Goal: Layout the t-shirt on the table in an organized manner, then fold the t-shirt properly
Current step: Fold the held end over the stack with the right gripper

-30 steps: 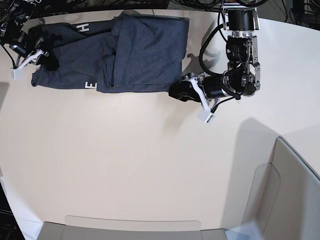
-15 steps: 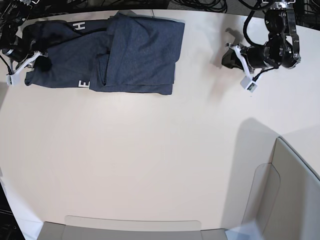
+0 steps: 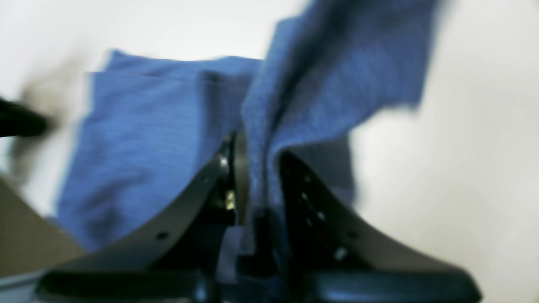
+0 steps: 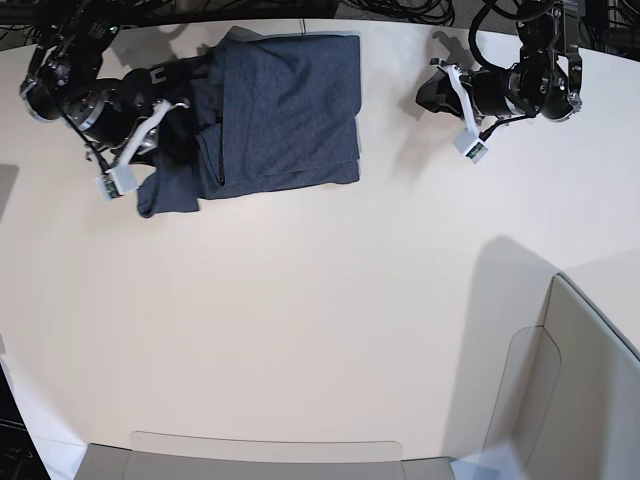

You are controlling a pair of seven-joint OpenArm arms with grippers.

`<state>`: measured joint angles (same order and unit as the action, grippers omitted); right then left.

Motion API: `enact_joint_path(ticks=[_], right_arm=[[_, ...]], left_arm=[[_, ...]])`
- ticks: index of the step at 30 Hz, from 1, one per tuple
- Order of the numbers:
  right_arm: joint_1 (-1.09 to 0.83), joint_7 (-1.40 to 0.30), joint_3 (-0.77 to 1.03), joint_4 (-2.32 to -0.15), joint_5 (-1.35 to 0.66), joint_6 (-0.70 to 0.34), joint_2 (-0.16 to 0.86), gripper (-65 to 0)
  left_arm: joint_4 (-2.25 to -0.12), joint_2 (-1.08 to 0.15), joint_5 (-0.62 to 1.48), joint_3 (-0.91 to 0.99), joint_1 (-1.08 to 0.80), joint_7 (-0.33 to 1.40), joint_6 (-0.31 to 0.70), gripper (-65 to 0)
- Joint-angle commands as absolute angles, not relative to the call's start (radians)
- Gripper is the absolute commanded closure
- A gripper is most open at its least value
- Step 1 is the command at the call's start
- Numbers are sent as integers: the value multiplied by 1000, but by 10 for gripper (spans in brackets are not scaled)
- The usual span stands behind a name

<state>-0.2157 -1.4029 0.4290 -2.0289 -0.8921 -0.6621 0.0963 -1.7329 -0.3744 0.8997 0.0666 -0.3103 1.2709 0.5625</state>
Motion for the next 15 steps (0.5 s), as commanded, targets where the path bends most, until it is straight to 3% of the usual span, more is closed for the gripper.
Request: enact_joint_path(ticks=[1,4,15], right_arm=[[-205,-1396,407,-2046,-924,-661,74,0],[-205,-1396,325,-2046,-878,-661,24,0],[-170,-1359,15,-2045,-756,-659,-15,0]], left_arm=[[-1741,-381,845,68,-312,1282,561,0],[-1741,-378,794,42,-311,1273,561,0],[-1687,-363,740,-15,-306,1239,561,0]])
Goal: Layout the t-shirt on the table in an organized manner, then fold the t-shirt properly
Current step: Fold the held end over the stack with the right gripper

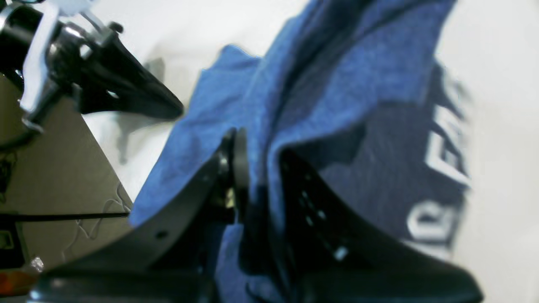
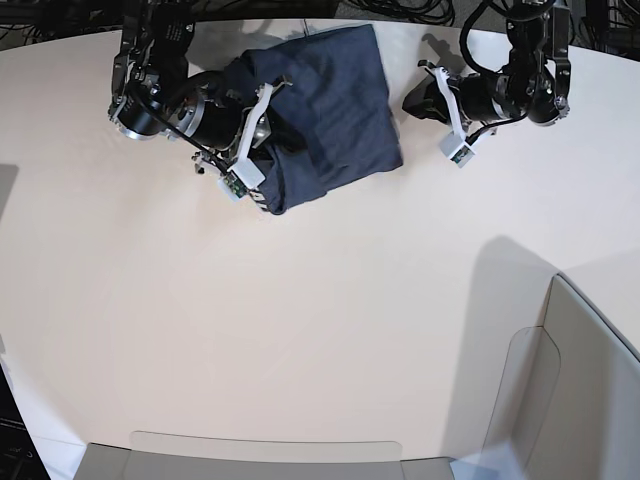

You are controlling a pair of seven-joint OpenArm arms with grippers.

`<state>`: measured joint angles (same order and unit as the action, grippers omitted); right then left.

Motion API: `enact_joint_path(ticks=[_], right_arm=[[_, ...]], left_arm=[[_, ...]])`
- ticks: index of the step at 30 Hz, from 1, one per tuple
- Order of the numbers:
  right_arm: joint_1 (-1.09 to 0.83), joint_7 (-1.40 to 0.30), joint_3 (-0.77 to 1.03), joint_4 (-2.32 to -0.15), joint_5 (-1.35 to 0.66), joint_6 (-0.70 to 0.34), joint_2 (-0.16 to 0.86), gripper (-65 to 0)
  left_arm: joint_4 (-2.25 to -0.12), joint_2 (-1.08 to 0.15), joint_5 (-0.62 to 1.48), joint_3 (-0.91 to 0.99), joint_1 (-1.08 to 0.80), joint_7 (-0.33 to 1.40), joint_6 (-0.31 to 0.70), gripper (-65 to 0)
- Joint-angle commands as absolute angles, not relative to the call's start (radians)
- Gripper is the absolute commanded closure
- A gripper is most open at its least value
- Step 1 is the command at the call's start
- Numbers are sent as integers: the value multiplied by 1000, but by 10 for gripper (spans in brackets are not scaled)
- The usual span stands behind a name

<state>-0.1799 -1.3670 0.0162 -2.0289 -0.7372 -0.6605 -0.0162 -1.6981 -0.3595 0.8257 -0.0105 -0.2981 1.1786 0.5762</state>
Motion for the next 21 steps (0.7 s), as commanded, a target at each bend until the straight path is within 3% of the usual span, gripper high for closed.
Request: enact_joint_path(ticks=[1,8,21], right_arm=[[-170,-1359,7,-2045,-745,-659,-18,0],[-136,-1359,-56,-2020,-636,-659,-21,0],[50,-1362,-285,-1971,-622,-659,-18,0]], left_arm=[[-1684,-361,740,-15,-306,1239,561,0],[-1684,-351,740,-19,-306,1237,561,0],[-1603,-320,739,-21,-246,1239,558,0]])
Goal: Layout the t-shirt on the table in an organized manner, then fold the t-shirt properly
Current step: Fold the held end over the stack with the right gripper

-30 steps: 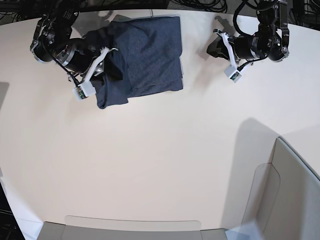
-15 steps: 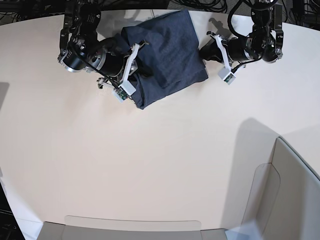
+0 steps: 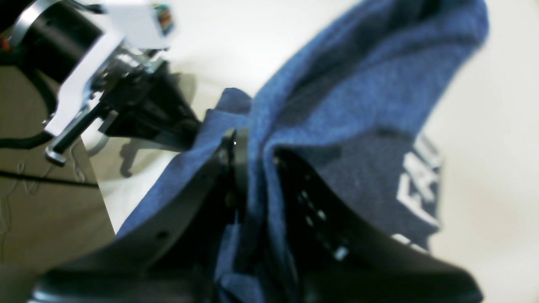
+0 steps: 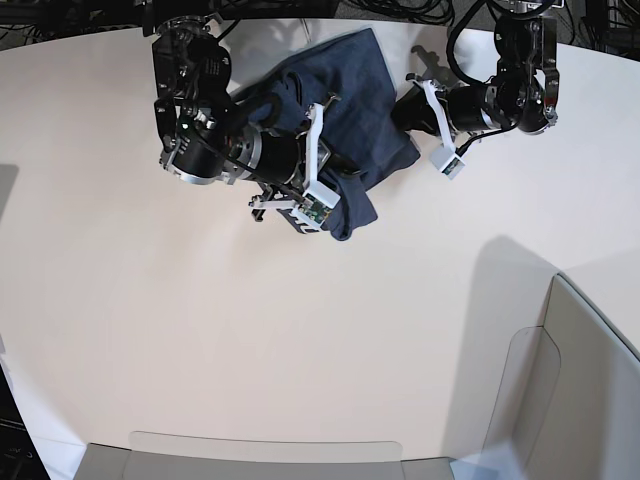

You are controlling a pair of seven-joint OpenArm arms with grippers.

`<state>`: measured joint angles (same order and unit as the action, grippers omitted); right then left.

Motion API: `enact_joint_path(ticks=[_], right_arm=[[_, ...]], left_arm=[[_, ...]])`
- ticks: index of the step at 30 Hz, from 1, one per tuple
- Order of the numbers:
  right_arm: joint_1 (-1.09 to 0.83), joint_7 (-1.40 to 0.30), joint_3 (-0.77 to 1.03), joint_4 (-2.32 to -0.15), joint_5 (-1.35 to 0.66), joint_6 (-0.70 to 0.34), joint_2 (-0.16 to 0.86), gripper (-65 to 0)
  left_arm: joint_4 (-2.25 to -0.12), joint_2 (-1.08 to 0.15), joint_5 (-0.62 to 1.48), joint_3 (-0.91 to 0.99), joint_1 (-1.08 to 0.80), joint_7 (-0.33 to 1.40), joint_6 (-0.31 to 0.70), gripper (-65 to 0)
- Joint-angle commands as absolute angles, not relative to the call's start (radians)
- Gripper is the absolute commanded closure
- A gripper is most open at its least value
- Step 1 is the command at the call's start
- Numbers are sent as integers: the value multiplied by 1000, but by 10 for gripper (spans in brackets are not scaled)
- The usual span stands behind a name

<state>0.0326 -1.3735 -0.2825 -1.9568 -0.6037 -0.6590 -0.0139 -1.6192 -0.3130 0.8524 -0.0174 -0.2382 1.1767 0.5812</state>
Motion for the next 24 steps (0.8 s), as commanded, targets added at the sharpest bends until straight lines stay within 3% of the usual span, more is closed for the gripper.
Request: enact_joint_path(ticks=[1,7,13,24], right_arm=[[61,-1362,-302,-1962,-622,-659,-18,0],[97,-1362,-325,-1949,-627,-659,4,0],[110,-1362,-228,-1952,-631,-665,47,0],[174,-1363,-88,-1949,-849,-667,114,0]], left_arm=[[-1587,-320,739,-21,-237,1239,547,0],[-1555,-320,739,-22,-217,1201,486,0],[-1555,-320,739,-22,-213,1199,484,0],[-1520,-321,739,-22,-214,1196,484,0]])
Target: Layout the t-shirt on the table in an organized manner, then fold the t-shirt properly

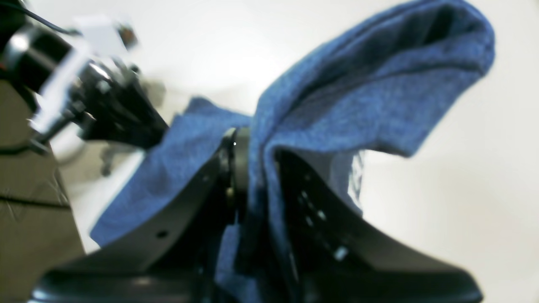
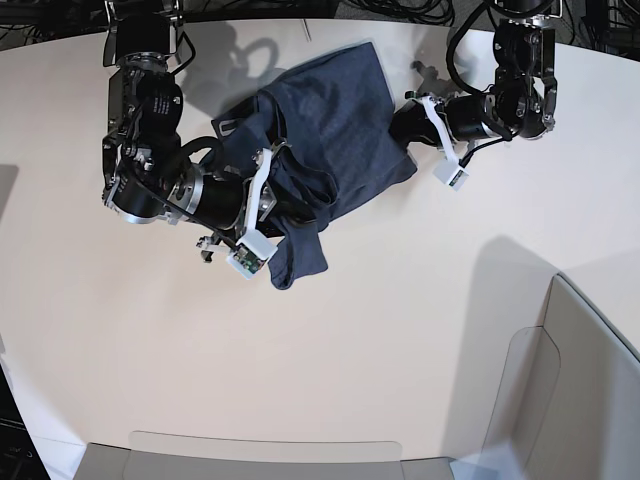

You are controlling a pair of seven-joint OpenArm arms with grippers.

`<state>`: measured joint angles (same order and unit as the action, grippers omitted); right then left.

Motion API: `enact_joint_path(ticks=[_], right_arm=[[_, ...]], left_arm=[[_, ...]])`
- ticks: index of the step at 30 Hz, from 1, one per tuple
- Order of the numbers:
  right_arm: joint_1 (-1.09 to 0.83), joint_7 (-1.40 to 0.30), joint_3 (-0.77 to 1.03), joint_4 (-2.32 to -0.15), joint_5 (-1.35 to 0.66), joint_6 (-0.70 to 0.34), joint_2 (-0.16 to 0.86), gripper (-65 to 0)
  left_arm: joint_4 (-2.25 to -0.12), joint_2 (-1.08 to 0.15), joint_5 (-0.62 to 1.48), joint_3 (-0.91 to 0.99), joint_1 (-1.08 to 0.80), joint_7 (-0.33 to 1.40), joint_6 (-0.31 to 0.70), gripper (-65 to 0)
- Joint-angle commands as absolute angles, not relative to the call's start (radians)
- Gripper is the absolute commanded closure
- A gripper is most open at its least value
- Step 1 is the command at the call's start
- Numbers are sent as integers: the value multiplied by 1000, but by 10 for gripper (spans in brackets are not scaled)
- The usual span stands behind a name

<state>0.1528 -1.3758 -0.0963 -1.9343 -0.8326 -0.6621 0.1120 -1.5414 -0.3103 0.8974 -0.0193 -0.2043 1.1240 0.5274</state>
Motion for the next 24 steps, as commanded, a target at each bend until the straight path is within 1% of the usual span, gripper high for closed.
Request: enact_joint_path(ticks=[1,3,7,13,18,24], right_arm=[[174,-1363,-71,-1949,-858,-667,116,0],[182,-1363,-44,-1948,-872,-667,116,0],[183,-1363,-51,-1946,-880,-667,108,0],[182,-1363,-162,-1897,-869,-664,62,0],[188,-1359,-231,-1801,-865,-662,54,0],[188,-1359,-305,-1715,-727,-662,45,0]], left_arm=[[-1515,-321,739,-22,-214,1196,484,0],[-1512,-321,739,-22,-214,1196,484,0],[-1512,-321,739,-24,-213,1196,483,0],[-1512,-325,737,-59,-189,1196,483,0],[-1512,-321,737,-59,-186,1196,483,0],[-1512,-321,737,-59,-186,1196,483,0]])
